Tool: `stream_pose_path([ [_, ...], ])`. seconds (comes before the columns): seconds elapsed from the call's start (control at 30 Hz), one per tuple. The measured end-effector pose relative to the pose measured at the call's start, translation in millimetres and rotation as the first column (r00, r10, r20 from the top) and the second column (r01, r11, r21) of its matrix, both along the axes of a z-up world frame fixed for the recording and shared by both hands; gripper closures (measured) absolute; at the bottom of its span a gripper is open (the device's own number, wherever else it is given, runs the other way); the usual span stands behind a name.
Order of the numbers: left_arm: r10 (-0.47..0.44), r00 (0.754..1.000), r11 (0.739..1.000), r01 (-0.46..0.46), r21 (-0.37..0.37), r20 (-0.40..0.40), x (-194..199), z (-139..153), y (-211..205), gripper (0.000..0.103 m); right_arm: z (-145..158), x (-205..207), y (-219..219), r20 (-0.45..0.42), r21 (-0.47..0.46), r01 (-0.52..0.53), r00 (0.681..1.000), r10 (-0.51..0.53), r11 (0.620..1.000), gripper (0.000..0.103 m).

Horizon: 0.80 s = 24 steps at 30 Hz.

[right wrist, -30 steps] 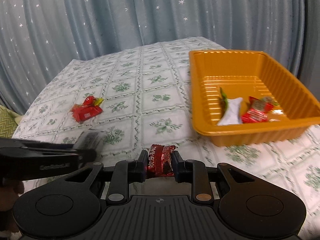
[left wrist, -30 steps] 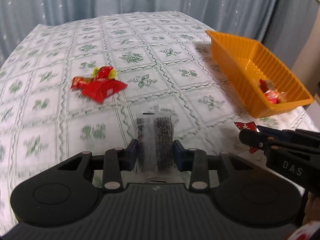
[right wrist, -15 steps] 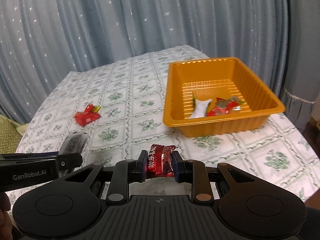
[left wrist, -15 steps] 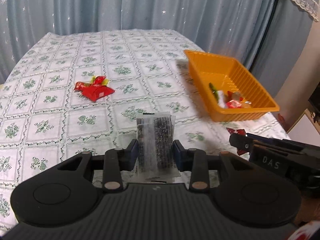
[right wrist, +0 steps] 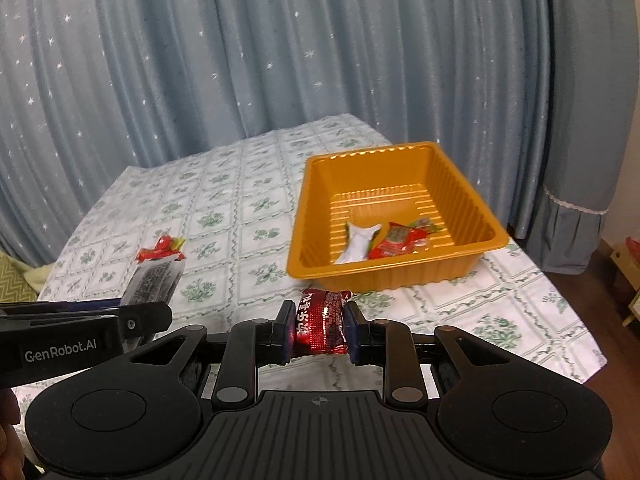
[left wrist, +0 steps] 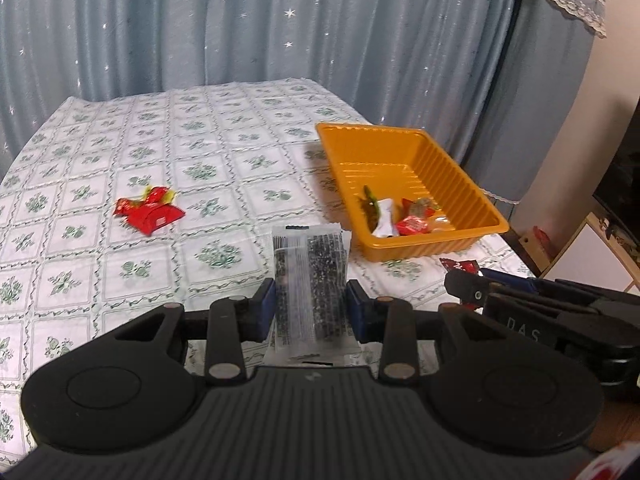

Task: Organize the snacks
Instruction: 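Carry the red candy and clear packet over the orange tray and open both tools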

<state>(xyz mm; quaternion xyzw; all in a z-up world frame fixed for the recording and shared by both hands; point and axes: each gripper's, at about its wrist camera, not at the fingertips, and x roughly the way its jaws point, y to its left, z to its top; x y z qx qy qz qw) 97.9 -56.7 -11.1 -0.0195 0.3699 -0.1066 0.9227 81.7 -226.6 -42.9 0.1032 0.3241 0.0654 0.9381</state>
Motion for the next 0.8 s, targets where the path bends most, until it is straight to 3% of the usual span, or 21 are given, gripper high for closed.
stream_pose_path([
  [0.8, -0.076, 0.997, 0.997, 0.076, -0.001, 0.019, 14.0, 9.0, -37.7, 0.069, 11.6, -0.3, -45.3, 0.019, 0.013, 0.097, 0.995, -0.097, 0.995, 0.077],
])
